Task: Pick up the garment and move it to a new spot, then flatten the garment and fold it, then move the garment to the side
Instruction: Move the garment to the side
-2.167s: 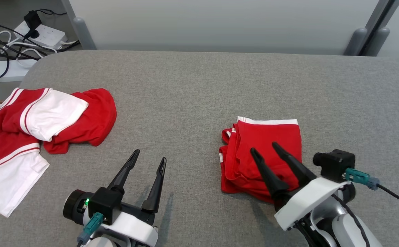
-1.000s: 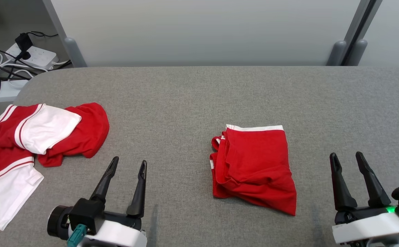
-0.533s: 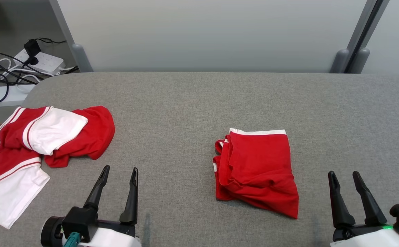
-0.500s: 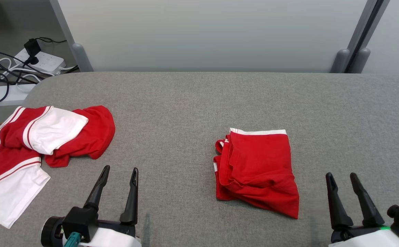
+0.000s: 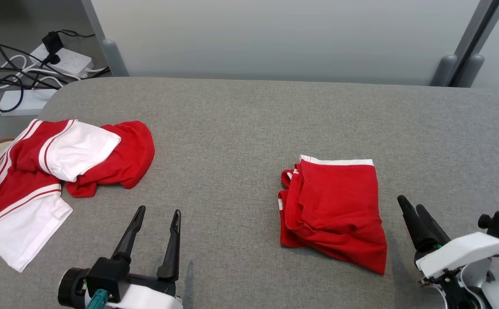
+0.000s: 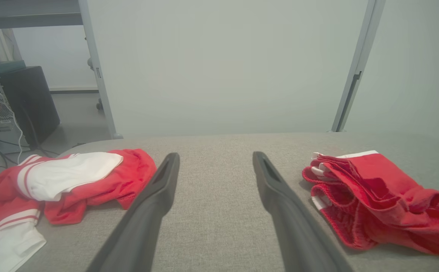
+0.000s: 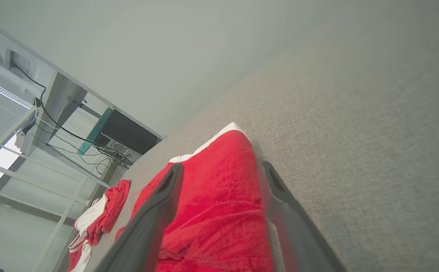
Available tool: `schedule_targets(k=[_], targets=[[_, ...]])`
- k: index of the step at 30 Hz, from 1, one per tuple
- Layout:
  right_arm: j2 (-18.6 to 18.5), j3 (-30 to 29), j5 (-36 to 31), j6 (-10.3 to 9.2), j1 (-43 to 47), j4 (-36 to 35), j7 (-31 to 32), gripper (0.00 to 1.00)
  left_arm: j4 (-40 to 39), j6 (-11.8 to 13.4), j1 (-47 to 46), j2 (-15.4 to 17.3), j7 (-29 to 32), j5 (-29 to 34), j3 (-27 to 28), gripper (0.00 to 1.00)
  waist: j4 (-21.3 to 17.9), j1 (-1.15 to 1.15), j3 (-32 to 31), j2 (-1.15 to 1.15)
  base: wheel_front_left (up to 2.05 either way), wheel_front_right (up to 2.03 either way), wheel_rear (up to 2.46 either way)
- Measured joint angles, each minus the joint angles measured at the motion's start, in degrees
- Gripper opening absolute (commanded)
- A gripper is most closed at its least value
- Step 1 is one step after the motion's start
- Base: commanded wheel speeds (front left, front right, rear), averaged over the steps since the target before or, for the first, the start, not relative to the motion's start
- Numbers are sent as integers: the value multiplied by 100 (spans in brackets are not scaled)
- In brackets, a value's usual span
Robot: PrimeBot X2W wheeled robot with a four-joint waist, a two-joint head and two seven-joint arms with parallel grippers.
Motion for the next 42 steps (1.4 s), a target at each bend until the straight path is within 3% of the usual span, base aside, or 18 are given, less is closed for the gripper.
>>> schedule_targets(k=[7,21,29,30,31,32,33,42], targets=[[-235,38,968,0,-556,677,1107,100,7,-45,-114,0,0,31,-87,100,172,0,100,0,0,0,0],[-410,280,1355,0,-1246,1780,2212,100,25,-96,-227,0,0,80,-170,100,403,0,233,0,0,0,0],[-372,426,1596,0,-1429,1976,2501,100,22,-96,-338,-2,0,80,-202,100,538,0,337,0,0,0,0],[-370,437,1615,0,-1429,1975,2501,86,24,-96,-338,-2,0,80,-207,100,553,0,347,0,0,0,0],[-369,448,1622,0,-1430,1962,2501,43,23,-96,-338,-1,0,80,-207,100,567,0,356,0,0,0,0],[-371,459,1622,0,-1430,1945,2499,7,23,-96,-338,-1,0,80,-211,100,580,0,364,0,0,0,0],[-375,474,1622,0,-1430,1936,2499,0,24,-96,-338,-2,0,80,-218,100,591,0,372,0,0,0,0],[-553,855,1615,0,-1428,1195,1935,0,14,-96,-338,0,0,80,-213,100,523,0,382,0,0,0,0]])
